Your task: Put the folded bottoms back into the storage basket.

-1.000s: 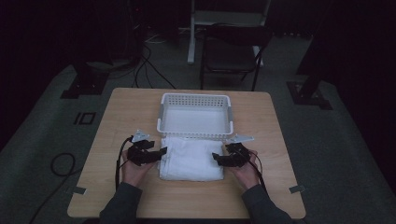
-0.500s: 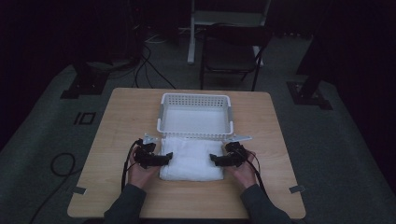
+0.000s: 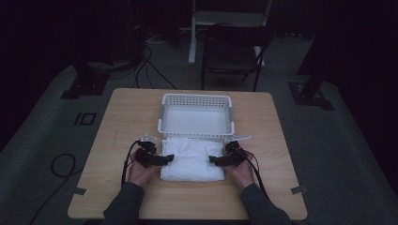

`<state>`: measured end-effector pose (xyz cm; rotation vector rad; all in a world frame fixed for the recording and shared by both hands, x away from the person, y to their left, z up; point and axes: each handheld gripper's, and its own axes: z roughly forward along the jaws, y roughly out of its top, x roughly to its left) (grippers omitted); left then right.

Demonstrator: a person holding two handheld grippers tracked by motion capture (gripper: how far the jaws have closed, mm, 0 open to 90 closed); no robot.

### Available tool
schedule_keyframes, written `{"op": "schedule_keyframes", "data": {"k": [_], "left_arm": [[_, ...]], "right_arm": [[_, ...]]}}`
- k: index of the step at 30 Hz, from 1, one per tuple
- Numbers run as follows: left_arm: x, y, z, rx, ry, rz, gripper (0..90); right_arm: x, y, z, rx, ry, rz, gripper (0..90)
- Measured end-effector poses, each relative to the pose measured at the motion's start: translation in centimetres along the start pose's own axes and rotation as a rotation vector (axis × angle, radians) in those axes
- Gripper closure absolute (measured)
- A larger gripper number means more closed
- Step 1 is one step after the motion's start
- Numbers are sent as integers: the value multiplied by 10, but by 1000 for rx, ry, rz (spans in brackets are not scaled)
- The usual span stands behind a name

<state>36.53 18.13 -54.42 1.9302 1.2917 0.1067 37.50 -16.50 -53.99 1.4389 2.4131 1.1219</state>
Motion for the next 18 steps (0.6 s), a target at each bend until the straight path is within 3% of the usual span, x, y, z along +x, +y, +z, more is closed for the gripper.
{"op": "schedule_keyframes", "data": {"k": [1,4,12,14,18], "left_arm": [[4,-1,2,6,-35,-29,39],[5,0,2,6,-46,-23,40],[7,1,3,12,-115,-53,67],[7,1,4,16,-161,-62,99],[5,2,7,14,-177,-52,120]], "right_arm": [[-2,0,1,2,12,11,101],[-6,-1,4,7,49,38,101],[-8,0,4,6,91,44,125],[-8,0,5,9,99,48,130],[-8,1,6,10,122,47,145]]}}
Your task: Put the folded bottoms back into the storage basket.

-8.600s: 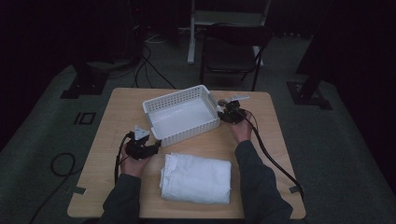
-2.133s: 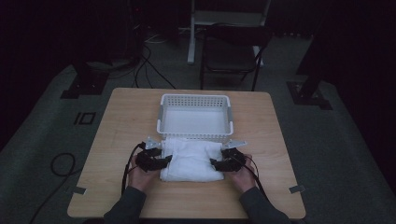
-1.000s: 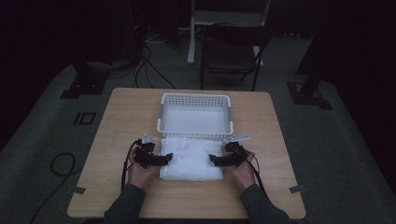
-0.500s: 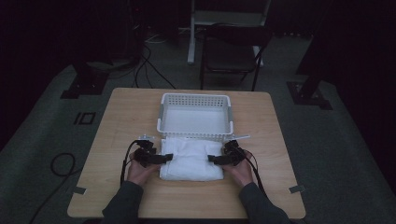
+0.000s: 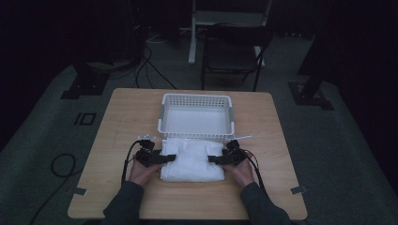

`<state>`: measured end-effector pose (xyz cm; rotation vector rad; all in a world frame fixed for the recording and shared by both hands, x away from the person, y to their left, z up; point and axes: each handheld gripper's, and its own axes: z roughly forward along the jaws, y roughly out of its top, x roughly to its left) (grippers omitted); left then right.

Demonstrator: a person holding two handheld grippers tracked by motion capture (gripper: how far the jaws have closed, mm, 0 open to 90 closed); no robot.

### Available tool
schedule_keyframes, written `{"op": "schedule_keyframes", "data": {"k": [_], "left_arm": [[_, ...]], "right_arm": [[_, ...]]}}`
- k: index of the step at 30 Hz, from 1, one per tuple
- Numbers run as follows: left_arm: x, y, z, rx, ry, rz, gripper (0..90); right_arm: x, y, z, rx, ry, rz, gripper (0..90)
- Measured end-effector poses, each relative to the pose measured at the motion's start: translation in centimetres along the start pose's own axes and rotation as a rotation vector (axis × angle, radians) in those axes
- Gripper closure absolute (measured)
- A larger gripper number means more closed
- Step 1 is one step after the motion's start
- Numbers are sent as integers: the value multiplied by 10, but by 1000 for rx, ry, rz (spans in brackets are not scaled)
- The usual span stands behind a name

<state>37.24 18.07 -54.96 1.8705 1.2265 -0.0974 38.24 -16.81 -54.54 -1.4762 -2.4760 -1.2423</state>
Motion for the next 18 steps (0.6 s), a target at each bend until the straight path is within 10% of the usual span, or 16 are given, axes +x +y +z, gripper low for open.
{"op": "schedule_keyframes", "data": {"k": [10,18], "left_arm": [[-9,6,11,64,-50,42,234],[-12,5,9,70,-66,57,476]], "right_arm": [[0,5,6,27,111,29,275],[-4,6,5,34,166,51,548]]}}
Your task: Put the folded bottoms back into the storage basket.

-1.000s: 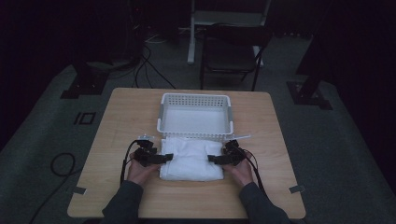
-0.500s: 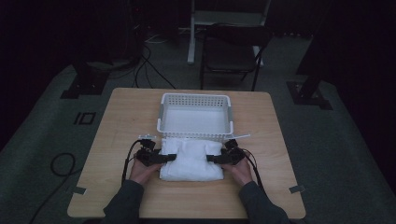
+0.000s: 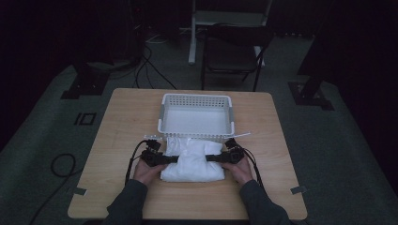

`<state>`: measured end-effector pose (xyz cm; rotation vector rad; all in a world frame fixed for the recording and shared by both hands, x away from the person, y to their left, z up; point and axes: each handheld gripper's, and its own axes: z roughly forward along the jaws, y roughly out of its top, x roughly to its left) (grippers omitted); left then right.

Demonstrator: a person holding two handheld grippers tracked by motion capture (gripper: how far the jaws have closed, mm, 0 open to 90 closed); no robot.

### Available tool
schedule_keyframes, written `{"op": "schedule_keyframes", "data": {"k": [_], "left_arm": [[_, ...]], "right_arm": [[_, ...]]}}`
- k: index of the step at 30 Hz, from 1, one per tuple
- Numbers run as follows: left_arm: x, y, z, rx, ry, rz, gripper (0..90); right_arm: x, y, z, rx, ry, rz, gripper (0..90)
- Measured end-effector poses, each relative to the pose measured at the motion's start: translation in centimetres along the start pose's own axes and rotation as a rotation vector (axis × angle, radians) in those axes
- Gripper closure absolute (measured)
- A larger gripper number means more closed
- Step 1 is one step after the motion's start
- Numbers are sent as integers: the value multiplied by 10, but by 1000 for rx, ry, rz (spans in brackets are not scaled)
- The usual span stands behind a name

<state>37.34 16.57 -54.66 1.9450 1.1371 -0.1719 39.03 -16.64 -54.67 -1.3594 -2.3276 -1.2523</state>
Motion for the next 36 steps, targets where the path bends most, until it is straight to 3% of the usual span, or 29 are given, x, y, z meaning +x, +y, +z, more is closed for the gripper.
{"op": "schedule_keyframes", "data": {"k": [6,16,36], "left_arm": [[-16,0,-3,-6,84,74,537],[-42,-2,-17,-23,184,153,549],[-66,-1,-40,-92,219,186,548]], "right_arm": [[17,-2,-5,-29,-81,-89,638],[42,-7,-17,-75,-148,-190,655],[68,-5,-40,-132,-171,-263,659]]}}
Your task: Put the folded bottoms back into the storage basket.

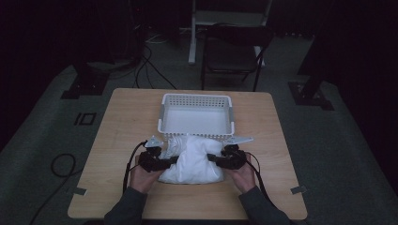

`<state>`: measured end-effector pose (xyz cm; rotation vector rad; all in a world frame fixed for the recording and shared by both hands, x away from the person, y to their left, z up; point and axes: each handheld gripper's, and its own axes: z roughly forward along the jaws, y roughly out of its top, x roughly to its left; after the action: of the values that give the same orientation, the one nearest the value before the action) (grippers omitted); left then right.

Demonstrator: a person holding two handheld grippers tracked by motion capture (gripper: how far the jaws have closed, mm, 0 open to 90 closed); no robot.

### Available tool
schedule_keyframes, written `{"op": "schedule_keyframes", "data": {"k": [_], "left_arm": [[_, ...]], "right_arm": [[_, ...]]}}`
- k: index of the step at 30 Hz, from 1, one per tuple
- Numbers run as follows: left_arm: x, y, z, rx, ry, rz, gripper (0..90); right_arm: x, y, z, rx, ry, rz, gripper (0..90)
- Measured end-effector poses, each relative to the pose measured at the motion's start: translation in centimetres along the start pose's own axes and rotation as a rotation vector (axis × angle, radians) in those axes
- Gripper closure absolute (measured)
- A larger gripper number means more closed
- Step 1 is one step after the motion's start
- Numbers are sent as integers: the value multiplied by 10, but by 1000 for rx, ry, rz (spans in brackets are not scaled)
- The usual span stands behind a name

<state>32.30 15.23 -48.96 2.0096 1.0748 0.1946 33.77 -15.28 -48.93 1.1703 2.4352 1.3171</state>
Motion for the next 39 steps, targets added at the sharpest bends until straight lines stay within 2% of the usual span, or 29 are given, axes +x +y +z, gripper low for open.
{"op": "schedule_keyframes", "data": {"k": [7,16,32,39], "left_arm": [[-2,6,-9,-8,8,14,548],[-2,18,-20,-53,9,25,548],[4,45,-25,-72,20,53,550],[7,55,-27,-103,15,55,550]], "right_arm": [[4,7,-5,-16,-6,-17,659],[11,22,-15,-58,-23,-46,659],[7,45,-22,-103,-56,-64,659],[6,57,-26,-121,-77,-78,659]]}}
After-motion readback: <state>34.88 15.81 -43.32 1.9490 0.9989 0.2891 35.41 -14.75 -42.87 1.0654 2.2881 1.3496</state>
